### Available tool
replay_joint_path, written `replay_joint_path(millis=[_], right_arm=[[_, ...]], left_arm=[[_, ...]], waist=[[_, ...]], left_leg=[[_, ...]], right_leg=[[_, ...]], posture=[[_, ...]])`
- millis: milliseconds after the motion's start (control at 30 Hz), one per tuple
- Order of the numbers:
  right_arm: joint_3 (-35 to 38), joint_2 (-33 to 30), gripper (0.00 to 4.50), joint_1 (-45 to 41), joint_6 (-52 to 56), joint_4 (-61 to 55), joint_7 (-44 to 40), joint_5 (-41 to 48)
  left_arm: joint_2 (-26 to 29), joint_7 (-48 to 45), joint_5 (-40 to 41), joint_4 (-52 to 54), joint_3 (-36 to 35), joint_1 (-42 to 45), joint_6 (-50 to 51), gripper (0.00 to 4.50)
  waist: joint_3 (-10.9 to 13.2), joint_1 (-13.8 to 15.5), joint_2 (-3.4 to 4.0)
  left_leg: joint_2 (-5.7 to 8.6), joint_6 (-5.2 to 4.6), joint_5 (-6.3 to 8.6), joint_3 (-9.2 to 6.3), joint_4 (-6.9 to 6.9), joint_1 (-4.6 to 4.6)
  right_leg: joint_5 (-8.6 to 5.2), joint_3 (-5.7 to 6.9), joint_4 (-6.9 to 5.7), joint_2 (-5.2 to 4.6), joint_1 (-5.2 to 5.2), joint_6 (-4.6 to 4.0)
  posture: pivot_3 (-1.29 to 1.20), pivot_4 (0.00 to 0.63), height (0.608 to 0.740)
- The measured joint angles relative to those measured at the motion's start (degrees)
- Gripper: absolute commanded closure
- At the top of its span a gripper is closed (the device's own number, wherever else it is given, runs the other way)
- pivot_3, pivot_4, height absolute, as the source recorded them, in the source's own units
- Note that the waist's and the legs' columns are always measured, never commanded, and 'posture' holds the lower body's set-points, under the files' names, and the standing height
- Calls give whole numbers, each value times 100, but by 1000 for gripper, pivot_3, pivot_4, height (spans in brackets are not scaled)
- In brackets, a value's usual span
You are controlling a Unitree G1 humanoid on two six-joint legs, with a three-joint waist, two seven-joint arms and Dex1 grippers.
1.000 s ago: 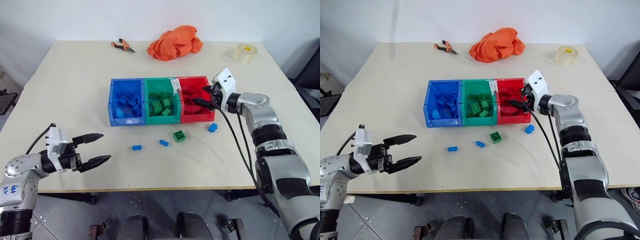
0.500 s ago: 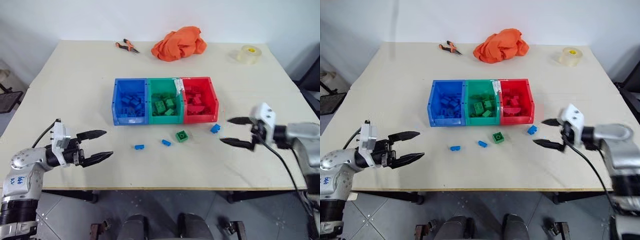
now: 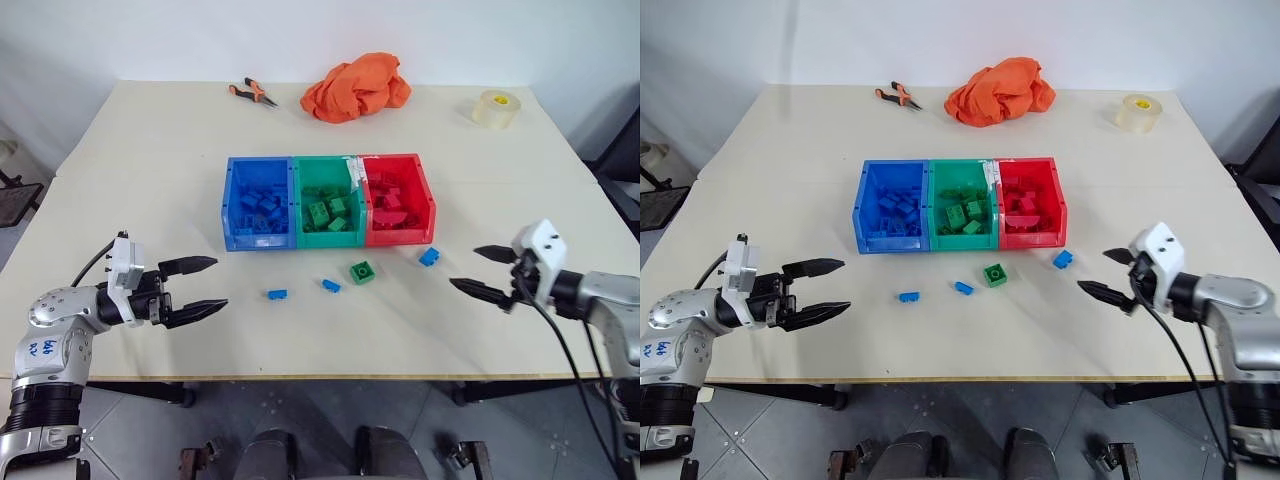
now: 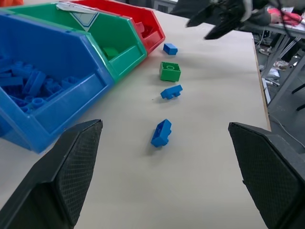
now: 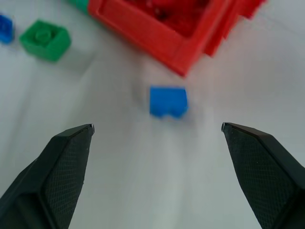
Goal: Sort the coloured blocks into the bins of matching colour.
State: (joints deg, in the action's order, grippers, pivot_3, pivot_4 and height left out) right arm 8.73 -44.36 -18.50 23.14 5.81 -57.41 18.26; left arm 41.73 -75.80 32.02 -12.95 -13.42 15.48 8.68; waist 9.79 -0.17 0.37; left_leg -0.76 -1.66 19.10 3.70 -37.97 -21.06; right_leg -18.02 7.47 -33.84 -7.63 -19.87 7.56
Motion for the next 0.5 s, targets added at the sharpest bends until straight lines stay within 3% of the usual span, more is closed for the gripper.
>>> replay_joint_path(millis=[133, 400, 500], right_arm=[[-398, 530, 10, -565, -345, 840, 270, -294], [-634, 980, 10, -1259, -1185, 2251, 503, -723], [-657, 1017, 583, -1390, -1349, 2483, 518, -800]], left_arm=[[7, 42, 15, 253, -27, -157, 49, 0], [11, 239, 57, 799, -223, -638, 215, 0], [11, 320, 94, 947, -319, -759, 263, 0]], waist=[[0, -6, -1], [1, -25, 1], [1, -28, 0]], left_leg=[[6, -4, -2, -2, -4, -2], [3, -4, -2, -4, -3, -1], [3, -4, -2, -9, -3, 0]], right_leg=[[0, 0, -2, -2, 0, 0], [0, -1, -4, 1, 0, 0], [0, -2, -4, 0, 4, 0]], posture=[[0, 150, 740], [0, 150, 740], [0, 150, 740]])
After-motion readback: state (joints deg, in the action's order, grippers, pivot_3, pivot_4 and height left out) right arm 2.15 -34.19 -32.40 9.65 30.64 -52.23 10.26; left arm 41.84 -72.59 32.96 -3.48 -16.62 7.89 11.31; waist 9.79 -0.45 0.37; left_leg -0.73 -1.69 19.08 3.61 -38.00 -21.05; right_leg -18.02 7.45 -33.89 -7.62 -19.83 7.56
